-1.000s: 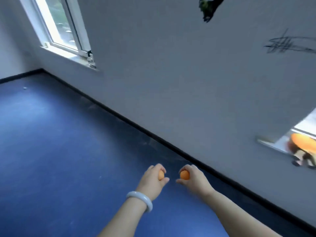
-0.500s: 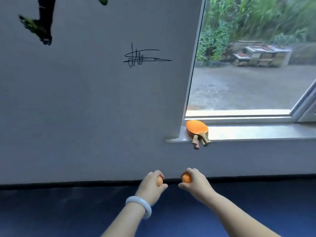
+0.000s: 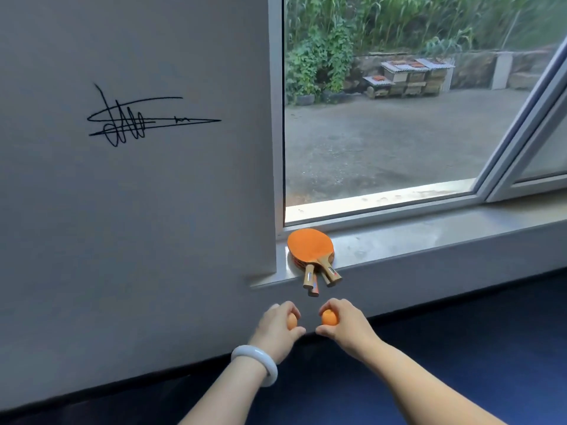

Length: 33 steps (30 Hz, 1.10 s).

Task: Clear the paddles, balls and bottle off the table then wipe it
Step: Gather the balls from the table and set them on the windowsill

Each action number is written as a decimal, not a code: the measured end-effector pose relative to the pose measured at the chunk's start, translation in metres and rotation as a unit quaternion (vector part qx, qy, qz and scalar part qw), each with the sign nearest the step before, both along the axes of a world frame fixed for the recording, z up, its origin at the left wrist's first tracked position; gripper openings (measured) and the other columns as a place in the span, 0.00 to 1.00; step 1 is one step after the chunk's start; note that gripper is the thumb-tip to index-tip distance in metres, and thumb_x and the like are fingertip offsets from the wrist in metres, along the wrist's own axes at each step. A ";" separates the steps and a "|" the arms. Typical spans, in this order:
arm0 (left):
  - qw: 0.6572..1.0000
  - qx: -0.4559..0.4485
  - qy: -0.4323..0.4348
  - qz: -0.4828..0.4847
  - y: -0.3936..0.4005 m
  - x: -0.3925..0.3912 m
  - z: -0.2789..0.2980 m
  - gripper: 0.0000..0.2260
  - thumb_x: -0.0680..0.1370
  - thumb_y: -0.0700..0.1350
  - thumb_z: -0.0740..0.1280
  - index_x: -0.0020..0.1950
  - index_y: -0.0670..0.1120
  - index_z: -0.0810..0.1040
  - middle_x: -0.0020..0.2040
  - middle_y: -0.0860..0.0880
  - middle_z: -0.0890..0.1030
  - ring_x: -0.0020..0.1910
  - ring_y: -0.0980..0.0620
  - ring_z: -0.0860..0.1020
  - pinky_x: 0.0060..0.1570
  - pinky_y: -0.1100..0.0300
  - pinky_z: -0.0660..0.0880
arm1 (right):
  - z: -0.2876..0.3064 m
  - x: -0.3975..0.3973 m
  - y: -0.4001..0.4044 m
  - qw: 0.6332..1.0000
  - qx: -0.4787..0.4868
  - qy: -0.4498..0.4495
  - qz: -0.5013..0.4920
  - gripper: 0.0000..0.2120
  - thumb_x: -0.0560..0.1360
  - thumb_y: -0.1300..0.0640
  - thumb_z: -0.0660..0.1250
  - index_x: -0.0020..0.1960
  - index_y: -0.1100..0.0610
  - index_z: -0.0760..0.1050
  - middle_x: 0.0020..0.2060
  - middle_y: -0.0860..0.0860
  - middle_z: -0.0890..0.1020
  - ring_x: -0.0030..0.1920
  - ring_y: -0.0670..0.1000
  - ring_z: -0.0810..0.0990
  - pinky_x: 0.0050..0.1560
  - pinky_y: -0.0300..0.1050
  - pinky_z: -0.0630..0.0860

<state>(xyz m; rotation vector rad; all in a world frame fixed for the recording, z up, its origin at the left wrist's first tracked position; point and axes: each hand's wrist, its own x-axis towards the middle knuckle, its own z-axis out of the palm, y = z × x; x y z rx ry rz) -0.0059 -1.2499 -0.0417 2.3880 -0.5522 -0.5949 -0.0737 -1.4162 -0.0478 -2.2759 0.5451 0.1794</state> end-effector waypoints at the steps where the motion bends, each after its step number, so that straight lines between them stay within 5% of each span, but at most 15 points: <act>1: 1.000 0.000 0.001 0.006 -0.011 0.008 -0.002 0.08 0.77 0.52 0.68 0.54 0.55 0.73 0.55 0.53 0.73 0.52 0.53 0.74 0.54 0.53 0.76 | -0.002 0.009 -0.012 1.000 0.005 0.002 0.005 0.13 0.71 0.52 0.75 0.52 0.46 0.74 0.51 0.46 0.75 0.49 0.45 0.76 0.48 0.38 0.69; 14: 0.971 -0.046 0.094 0.214 -0.146 0.084 -0.024 0.07 0.76 0.47 0.69 0.52 0.54 0.75 0.52 0.53 0.76 0.47 0.54 0.75 0.41 0.61 0.70 | -0.027 0.146 -0.154 0.996 0.022 0.037 0.082 0.18 0.69 0.56 0.77 0.51 0.49 0.70 0.48 0.46 0.75 0.44 0.43 0.75 0.38 0.33 0.67; 20: 0.938 -0.079 0.154 0.300 -0.166 0.123 -0.033 0.11 0.79 0.43 0.62 0.58 0.55 0.69 0.59 0.48 0.74 0.52 0.46 0.78 0.53 0.52 0.77 | -0.035 0.203 -0.168 0.989 0.014 0.039 0.140 0.18 0.70 0.53 0.76 0.56 0.49 0.73 0.54 0.48 0.75 0.52 0.49 0.75 0.51 0.42 0.73; 23: 0.927 -0.101 0.162 0.323 -0.171 0.150 -0.043 0.13 0.80 0.41 0.60 0.62 0.54 0.68 0.57 0.48 0.74 0.54 0.46 0.78 0.58 0.47 0.76 | -0.035 0.229 -0.169 0.988 0.038 0.035 0.144 0.19 0.71 0.55 0.76 0.59 0.48 0.75 0.48 0.45 0.75 0.49 0.48 0.76 0.51 0.46 0.78; 27: 0.904 -0.130 0.172 0.368 -0.179 0.180 -0.057 0.12 0.80 0.44 0.63 0.62 0.54 0.68 0.53 0.48 0.76 0.50 0.45 0.79 0.55 0.46 0.78 | -0.040 0.263 -0.167 0.988 0.063 0.038 0.136 0.19 0.72 0.58 0.75 0.59 0.46 0.75 0.48 0.46 0.77 0.40 0.46 0.75 0.41 0.46 0.79; 33: 0.875 -0.143 0.159 0.435 -0.192 0.209 -0.073 0.10 0.79 0.44 0.66 0.57 0.55 0.72 0.56 0.48 0.76 0.52 0.47 0.77 0.53 0.52 0.76 | -0.055 0.304 -0.155 0.983 0.097 0.042 0.148 0.16 0.76 0.58 0.69 0.63 0.49 0.75 0.51 0.45 0.75 0.47 0.48 0.77 0.53 0.43 0.76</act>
